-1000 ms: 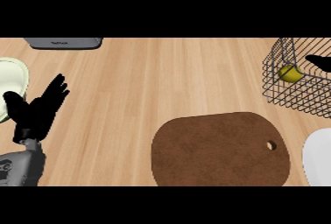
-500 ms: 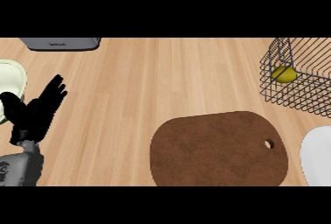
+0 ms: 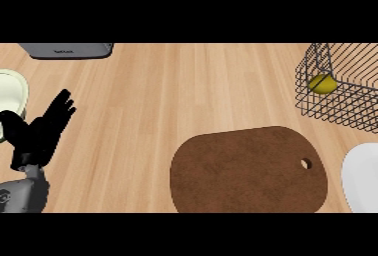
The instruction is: Pick the lemon from the cutting board and place it in the basket
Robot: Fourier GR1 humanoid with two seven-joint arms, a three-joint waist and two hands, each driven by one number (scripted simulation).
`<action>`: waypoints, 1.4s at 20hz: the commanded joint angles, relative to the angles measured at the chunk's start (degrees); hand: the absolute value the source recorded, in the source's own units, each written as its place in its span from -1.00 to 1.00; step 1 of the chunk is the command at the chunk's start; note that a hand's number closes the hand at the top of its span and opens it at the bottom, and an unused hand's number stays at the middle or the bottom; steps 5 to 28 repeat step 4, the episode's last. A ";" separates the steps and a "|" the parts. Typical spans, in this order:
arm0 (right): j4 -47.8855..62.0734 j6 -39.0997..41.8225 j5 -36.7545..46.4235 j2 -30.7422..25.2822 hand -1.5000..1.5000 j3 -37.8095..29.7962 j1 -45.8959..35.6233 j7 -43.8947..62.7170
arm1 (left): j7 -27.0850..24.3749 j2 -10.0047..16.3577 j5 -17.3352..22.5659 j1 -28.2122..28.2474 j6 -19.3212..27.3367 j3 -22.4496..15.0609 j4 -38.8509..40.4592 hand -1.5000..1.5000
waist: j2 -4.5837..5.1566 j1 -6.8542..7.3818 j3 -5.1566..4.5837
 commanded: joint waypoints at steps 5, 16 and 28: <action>16.60 14.86 -5.39 -11.92 -1.00 -5.93 9.31 -11.40 | 1.88 0.71 1.11 -2.07 -0.80 0.45 -0.48 0.00 | 0.22 0.60 0.05; 16.60 14.86 -5.39 -11.92 -1.00 -5.93 9.31 -11.40 | 1.88 0.71 1.11 -2.07 -0.80 0.45 -0.48 0.00 | 0.22 0.60 0.05; 16.60 14.86 -5.39 -11.92 -1.00 -5.93 9.31 -11.40 | 1.88 0.71 1.11 -2.07 -0.80 0.45 -0.48 0.00 | 0.22 0.60 0.05</action>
